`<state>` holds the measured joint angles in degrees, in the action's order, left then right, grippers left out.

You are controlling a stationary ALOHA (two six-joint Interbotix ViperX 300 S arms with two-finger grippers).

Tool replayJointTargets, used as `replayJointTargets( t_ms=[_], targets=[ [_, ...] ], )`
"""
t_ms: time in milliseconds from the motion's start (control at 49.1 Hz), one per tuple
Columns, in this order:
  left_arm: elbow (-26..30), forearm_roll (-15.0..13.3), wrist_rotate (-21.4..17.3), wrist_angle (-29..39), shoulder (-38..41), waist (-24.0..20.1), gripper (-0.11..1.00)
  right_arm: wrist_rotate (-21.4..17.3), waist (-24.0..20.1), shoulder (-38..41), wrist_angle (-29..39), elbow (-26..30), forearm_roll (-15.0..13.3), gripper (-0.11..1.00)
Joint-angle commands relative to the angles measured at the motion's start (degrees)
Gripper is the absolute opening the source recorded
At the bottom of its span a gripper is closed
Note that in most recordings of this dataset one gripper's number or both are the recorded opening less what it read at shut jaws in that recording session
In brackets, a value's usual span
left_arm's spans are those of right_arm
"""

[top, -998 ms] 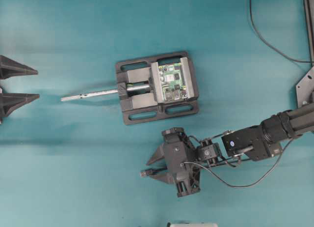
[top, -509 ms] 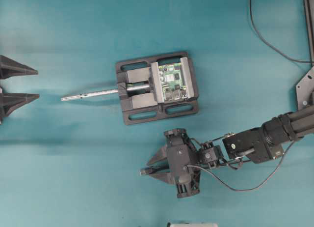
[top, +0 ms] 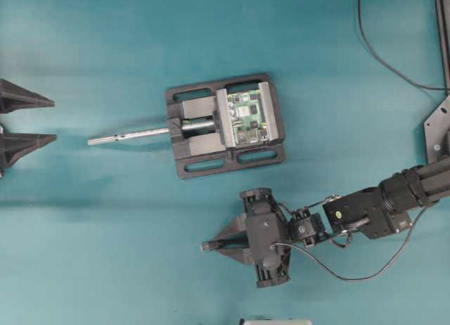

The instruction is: Insert the USB into the fixed PCB.

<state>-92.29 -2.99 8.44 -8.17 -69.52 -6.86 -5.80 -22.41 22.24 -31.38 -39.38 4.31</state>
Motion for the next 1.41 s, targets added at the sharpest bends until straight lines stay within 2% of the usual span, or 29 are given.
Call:
replayJointTargets(
  t_ms=[0,122,672,774,896,1019,1121,1222,1385],
  targets=[
    [1.32,0.26,-0.44,-0.53,0.88,0.0,0.96,0.0,-0.7,-0.88,0.97,0.26,0.09,0.27],
    [1.41,0.26,-0.44,-0.53,0.88,0.0,0.96,-0.18,-0.88,-0.79,2.2,0.44,0.18,0.21],
    [1.41,0.35,-0.09,-0.53,0.88,0.0,0.96,-0.97,-0.7,-0.88,2.72,0.88,0.7,0.21],
    [1.32,0.26,0.18,-0.44,0.88,0.0,0.96,-0.7,-0.79,-1.32,1.14,0.79,3.96,0.21],
    [1.32,0.18,0.26,-0.44,0.88,0.0,0.96,0.88,-1.14,-2.55,-1.58,0.26,10.46,0.21],
    [1.32,0.18,0.26,-0.44,0.88,0.0,0.96,6.33,-2.2,-3.78,-4.04,-0.35,19.25,0.21],
    [1.32,0.18,0.26,-0.44,0.88,0.0,0.96,14.24,-3.78,-4.31,-5.54,0.0,30.41,0.21],
    [1.41,0.18,0.26,-0.44,0.88,0.0,0.96,21.97,-5.89,-4.31,-7.82,0.53,42.8,0.21],
    [1.41,0.18,0.26,-0.44,0.88,0.0,0.96,32.43,-9.67,-4.22,-16.96,1.67,61.61,0.21]
  ],
)
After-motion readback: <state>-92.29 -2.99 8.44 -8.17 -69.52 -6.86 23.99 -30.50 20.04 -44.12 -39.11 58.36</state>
